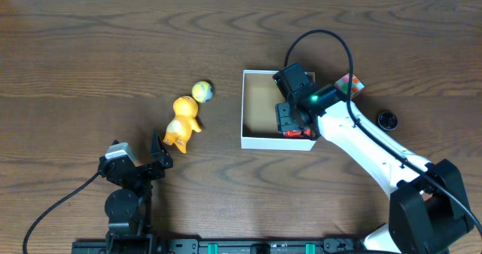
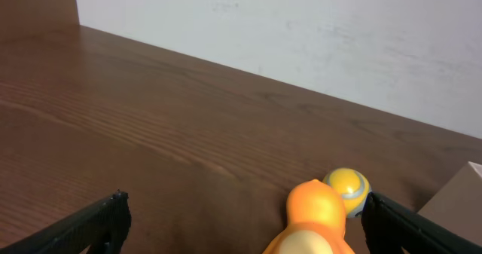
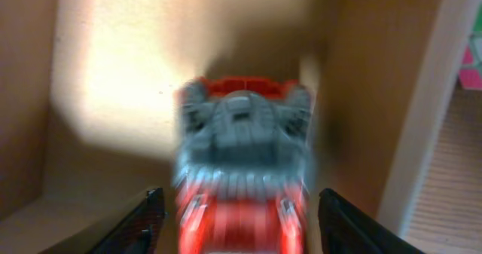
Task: Pack container
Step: 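Carry the toy robot into the white box and lower it, then open the right gripper and withdraw toward the Rubik's cube, then grasp the Rubik's cube with the right gripper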
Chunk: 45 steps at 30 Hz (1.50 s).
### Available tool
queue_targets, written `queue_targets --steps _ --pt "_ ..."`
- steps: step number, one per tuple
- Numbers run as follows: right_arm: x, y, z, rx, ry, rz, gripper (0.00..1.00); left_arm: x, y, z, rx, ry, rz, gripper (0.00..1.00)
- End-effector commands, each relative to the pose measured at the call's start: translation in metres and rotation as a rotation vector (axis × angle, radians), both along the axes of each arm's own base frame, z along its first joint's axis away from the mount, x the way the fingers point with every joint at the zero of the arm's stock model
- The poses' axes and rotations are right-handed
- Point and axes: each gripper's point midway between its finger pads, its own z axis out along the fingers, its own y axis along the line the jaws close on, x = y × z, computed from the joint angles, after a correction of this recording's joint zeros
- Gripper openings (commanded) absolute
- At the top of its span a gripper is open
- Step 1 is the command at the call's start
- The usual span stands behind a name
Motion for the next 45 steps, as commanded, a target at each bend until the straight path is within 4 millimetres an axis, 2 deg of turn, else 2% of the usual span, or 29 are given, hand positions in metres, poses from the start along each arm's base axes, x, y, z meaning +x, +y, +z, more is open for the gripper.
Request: queue_targets --steps 1,9,15,18,21,23,29,34,40,42,45 --pt "0.005 0.011 0.009 0.007 -0.038 0.020 0.70 -0.002 0.003 -0.019 0.015 0.061 0.011 0.98" --pt "0.012 0.014 0.014 0.011 -0.073 0.025 0.72 -0.002 0.003 -0.019 0.015 0.061 0.011 0.98" --pt "0.029 0.018 0.050 0.025 -0.146 0.025 0.70 -0.002 0.003 -0.019 0.015 0.061 0.011 0.98" --pt "0.038 0.002 0.074 -0.044 -0.205 -0.017 0.72 -0.002 0.003 -0.019 0.015 0.061 0.011 0.98" --pt "0.045 -0.022 0.099 -0.120 -0.258 -0.074 0.74 -0.002 0.003 -0.019 0.015 0.061 0.011 0.98" --pt "0.046 -0.041 0.108 -0.161 -0.269 -0.115 0.77 -0.002 0.003 -0.019 0.015 0.061 0.011 0.98" --pt "0.051 -0.096 0.105 -0.159 -0.205 -0.233 0.79 -0.002 0.003 -0.019 0.015 0.061 0.011 0.98" --pt "0.063 -0.137 0.108 -0.209 -0.208 -0.233 0.81 -0.002 0.003 -0.019 0.015 0.061 0.011 0.98" --pt "0.079 -0.149 0.111 -0.168 -0.239 -0.182 0.91 -0.002 0.003 -0.019 0.015 0.061 0.011 0.98" --pt "0.083 -0.154 0.109 -0.156 -0.245 -0.172 0.96 -0.002 0.003 -0.019 0.015 0.061 0.011 0.98" --pt "0.087 -0.163 0.102 -0.151 -0.245 -0.131 0.97 -0.002 0.003 -0.019 0.015 0.061 0.011 0.98"
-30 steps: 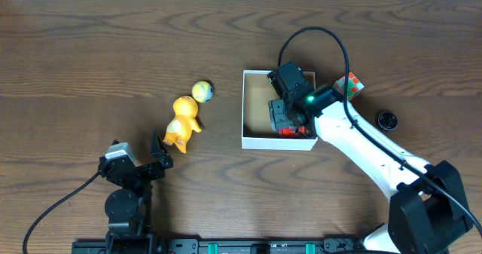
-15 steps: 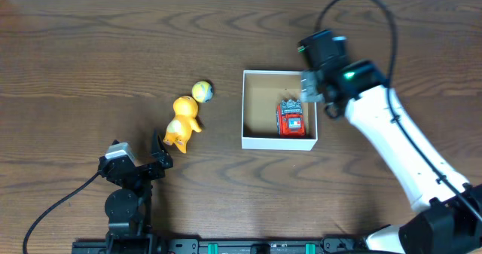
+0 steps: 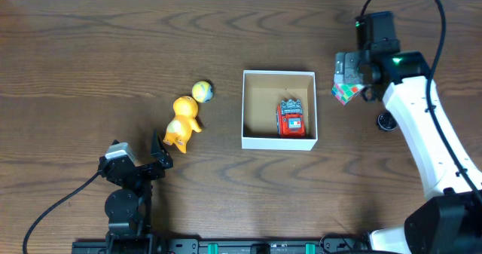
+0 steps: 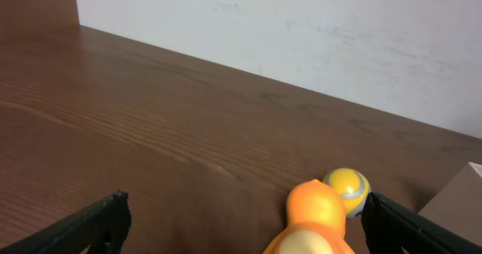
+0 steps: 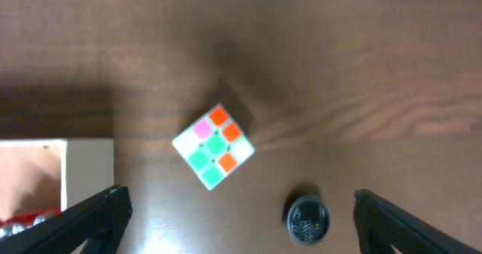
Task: Pack container
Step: 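Grasp the Rubik's cube with the right gripper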
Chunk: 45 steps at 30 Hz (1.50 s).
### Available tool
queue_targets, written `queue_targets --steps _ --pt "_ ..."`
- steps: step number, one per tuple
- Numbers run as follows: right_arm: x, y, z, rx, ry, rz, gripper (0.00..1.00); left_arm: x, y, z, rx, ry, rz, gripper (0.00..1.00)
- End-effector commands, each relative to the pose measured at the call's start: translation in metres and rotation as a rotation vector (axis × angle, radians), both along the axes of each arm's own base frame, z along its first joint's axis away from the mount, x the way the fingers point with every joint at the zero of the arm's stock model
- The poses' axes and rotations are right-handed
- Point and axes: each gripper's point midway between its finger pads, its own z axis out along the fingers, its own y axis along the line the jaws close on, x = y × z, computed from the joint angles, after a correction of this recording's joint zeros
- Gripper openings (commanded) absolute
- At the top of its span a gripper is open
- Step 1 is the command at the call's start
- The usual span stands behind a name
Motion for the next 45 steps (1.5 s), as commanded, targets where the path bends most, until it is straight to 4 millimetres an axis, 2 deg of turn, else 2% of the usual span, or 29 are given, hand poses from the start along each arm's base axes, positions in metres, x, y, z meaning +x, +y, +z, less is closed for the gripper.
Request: queue_targets --steps 1,8,14,21,26,32,36,45 --pt "0.000 -0.009 -0.007 -0.004 0.023 0.087 0.99 -0.002 0.003 -0.019 0.015 0.061 0.011 0.98" --pt "-0.002 -0.014 -0.039 0.021 0.058 0.331 0.99 -0.002 0.003 -0.019 0.015 0.061 0.011 0.98" --pt "-0.006 -0.025 -0.063 -0.135 0.094 0.559 0.99 -0.002 0.003 -0.019 0.015 0.061 0.011 0.98" --pt "0.002 -0.014 -0.072 -0.227 0.041 0.771 0.99 -0.002 0.003 -0.019 0.015 0.061 0.011 0.98" --pt "0.007 -0.017 -0.078 -0.232 0.015 0.752 0.99 -0.002 0.003 -0.019 0.015 0.061 0.011 0.98" --pt "0.005 -0.014 -0.114 -0.153 0.085 0.728 0.99 -0.002 0.003 -0.019 0.015 0.061 0.011 0.98" --pt "0.010 -0.014 -0.134 -0.081 0.101 0.638 0.99 -0.002 0.003 -0.019 0.015 0.061 0.011 0.98" --pt "0.019 -0.014 -0.144 -0.001 0.075 0.507 0.99 -0.002 0.003 -0.019 0.015 0.061 0.011 0.98"
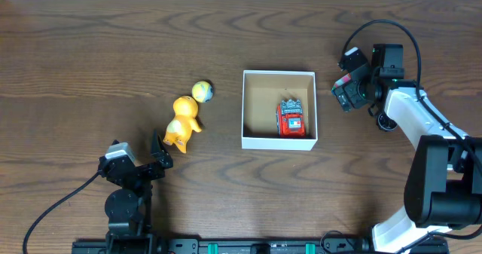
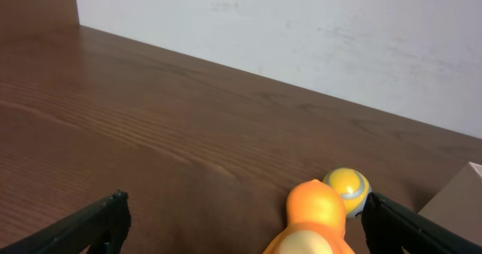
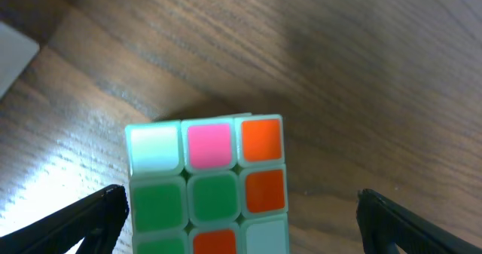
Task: Pack container
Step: 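Grasp the Rubik's cube with the right gripper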
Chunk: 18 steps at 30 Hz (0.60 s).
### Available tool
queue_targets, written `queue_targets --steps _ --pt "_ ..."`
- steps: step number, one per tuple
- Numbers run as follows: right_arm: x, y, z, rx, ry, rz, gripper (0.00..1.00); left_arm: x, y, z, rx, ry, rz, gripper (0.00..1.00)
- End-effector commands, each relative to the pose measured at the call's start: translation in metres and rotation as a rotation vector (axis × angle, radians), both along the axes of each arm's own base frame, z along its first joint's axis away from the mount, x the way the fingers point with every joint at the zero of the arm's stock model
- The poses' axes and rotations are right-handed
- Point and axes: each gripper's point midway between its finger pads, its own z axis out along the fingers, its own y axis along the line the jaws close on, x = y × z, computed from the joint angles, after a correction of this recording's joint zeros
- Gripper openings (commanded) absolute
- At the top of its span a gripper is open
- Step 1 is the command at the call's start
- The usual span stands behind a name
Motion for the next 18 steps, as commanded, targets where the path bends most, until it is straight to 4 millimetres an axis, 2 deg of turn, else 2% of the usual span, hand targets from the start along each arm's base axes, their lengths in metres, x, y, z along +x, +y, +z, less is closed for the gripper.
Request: queue_targets --steps 1,6,10,12,18 --pt "-0.001 -0.001 -0.008 0.054 0.021 -0.066 0.99 -0.002 0.003 -0.019 0.015 0.061 0.011 0.98" --pt "-0.004 0.000 -0.026 0.064 0.063 -0.069 0.99 -0.002 0.003 -0.019 0.015 0.061 0.011 0.98" --pt "-0.001 0.001 -0.024 0.064 0.047 -0.068 0.98 -0.002 0.003 -0.019 0.015 0.061 0.011 0.98" --pt "0.002 0.000 -0.020 0.064 0.033 -0.067 0.91 -0.002 0.003 -0.019 0.015 0.061 0.011 0.98" --pt "0.004 0.002 -0.013 0.063 0.014 -0.063 0.50 -0.002 0.003 -0.019 0.015 0.061 0.011 0.98"
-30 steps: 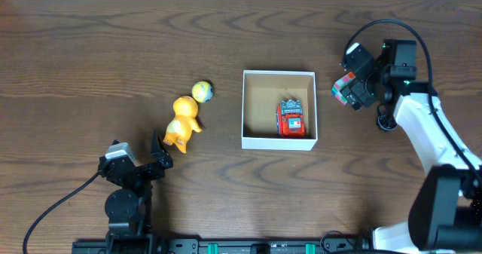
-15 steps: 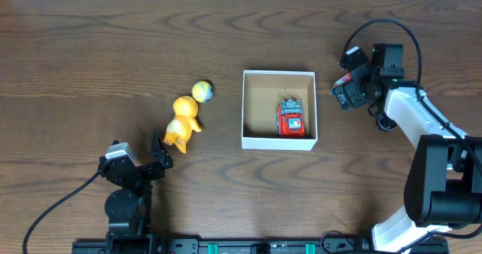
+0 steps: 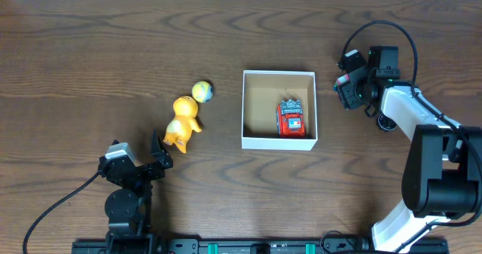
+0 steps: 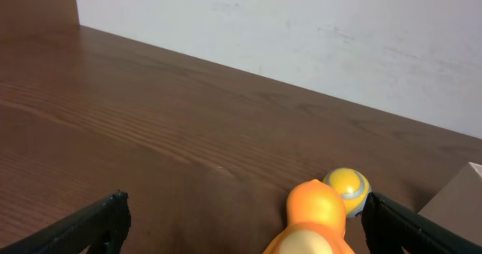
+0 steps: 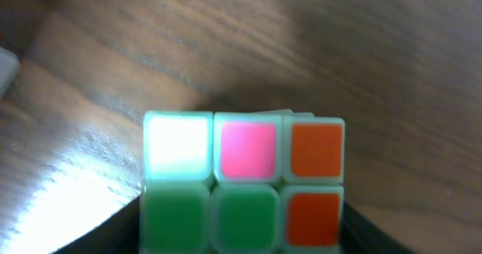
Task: Pack container
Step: 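Grasp the Rubik's cube with the right gripper, then carry the Rubik's cube into the box and lower it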
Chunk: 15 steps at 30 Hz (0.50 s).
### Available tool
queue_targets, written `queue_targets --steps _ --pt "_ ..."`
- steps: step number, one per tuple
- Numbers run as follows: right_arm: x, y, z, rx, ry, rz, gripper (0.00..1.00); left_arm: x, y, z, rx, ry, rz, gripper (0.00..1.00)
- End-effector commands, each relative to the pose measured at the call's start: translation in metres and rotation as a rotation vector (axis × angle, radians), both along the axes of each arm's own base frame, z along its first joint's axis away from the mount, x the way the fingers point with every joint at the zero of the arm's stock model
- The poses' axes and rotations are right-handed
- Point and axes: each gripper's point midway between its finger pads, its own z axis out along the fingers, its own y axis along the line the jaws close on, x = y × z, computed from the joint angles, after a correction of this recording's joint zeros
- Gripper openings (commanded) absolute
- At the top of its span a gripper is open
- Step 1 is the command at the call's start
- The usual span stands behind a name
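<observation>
A white open box (image 3: 242, 111) stands mid-table with a red and grey toy car (image 3: 291, 118) lying inside. To its right, my right gripper (image 3: 350, 90) is down at the table, shut on a colour cube (image 5: 241, 186) whose sides its fingers press. The overhead view hides most of the cube under the gripper. Left of the box lie an orange figure (image 3: 181, 122) and a yellow ball (image 3: 202, 91). My left gripper (image 3: 137, 152) rests open near the front left, the figure (image 4: 316, 216) and ball (image 4: 347, 188) just ahead of it.
A small black round cap (image 3: 386, 121) lies on the table just right of the right gripper. The right arm's cable loops above the box's right side. A white wall runs along the far table edge in the left wrist view.
The right gripper's fingers, which stood wide apart on either side of the cube, have shut against its sides. The left arm, figure, ball and car have not moved.
First my right gripper was open inside the box over the red car. Then the car lay in the box and the gripper hung open above the cube to the right. It then stood low around the cube, and now grips it.
</observation>
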Motion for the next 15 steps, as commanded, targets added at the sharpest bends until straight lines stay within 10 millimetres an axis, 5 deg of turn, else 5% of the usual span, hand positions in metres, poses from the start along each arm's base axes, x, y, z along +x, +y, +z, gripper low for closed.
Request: queue_targets --steps 1,7,15 --pt "0.003 -0.001 0.011 0.008 -0.026 -0.011 0.45 -0.002 0.003 -0.019 0.015 0.061 0.011 0.98" --pt "0.007 -0.001 0.037 0.006 -0.089 -0.011 0.36 -0.002 0.003 -0.019 0.015 0.061 0.011 0.98" --pt "0.009 0.012 0.119 0.009 -0.284 0.013 0.32 -0.002 0.003 -0.019 0.015 0.061 0.011 0.98"
